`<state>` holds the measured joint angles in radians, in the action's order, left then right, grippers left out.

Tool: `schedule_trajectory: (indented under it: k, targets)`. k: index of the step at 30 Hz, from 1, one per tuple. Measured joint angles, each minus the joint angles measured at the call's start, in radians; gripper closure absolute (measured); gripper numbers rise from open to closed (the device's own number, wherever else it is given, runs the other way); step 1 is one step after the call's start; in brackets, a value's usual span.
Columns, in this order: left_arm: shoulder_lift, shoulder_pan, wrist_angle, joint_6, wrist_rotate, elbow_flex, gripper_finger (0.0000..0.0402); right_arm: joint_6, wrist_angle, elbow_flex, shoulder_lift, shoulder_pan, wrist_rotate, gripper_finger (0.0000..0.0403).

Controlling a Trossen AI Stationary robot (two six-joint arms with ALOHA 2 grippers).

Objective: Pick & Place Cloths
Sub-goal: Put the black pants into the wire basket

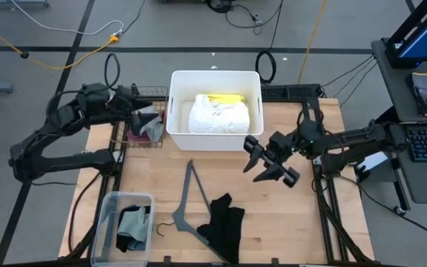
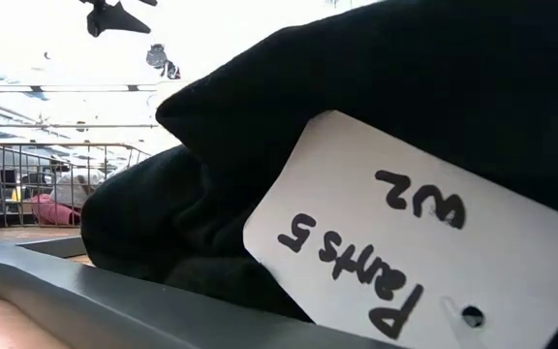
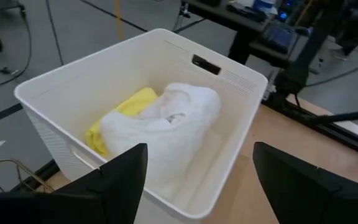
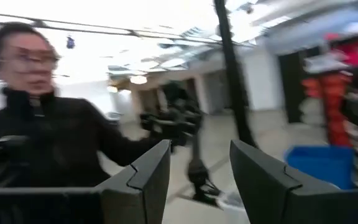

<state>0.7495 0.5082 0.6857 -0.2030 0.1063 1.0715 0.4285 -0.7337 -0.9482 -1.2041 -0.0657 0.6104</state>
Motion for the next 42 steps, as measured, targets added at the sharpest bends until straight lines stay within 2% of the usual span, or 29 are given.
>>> schedule_trajectory:
  k: [4, 11, 16, 25, 28, 34, 42]
  targets:
    - [-0.037, -0.041, -0.006, 0.011, 0.0, -0.037, 0.0113, -0.074, 0.167, -0.012, 0.0, -0.057, -0.183, 0.0244]
    - [-0.11, -0.103, -0.104, -0.012, -0.001, -0.146, 0.0118, -0.127, 0.642, -0.149, -0.015, -0.193, -0.56, 0.0244]
    - [-0.145, -0.126, -0.153, -0.032, -0.003, -0.196, 0.0116, -0.055, 0.783, -0.222, -0.067, -0.284, -0.689, 0.0244]
    - [-0.15, -0.152, -0.168, -0.029, -0.002, -0.206, 0.0114, 0.094, 0.858, -0.235, -0.214, -0.383, -0.686, 0.0244]
    - [-0.15, -0.152, -0.169, -0.027, -0.002, -0.206, 0.0113, 0.111, 0.907, -0.235, -0.26, -0.399, -0.641, 0.0244]
    - [-0.15, -0.152, -0.171, -0.035, -0.011, -0.206, 0.011, 0.043, 1.026, -0.234, -0.333, -0.404, -0.583, 0.0244]
    - [-0.15, -0.152, -0.171, -0.071, -0.012, -0.206, 0.0116, -0.106, 1.068, -0.235, -0.404, -0.359, -0.522, 0.0244]
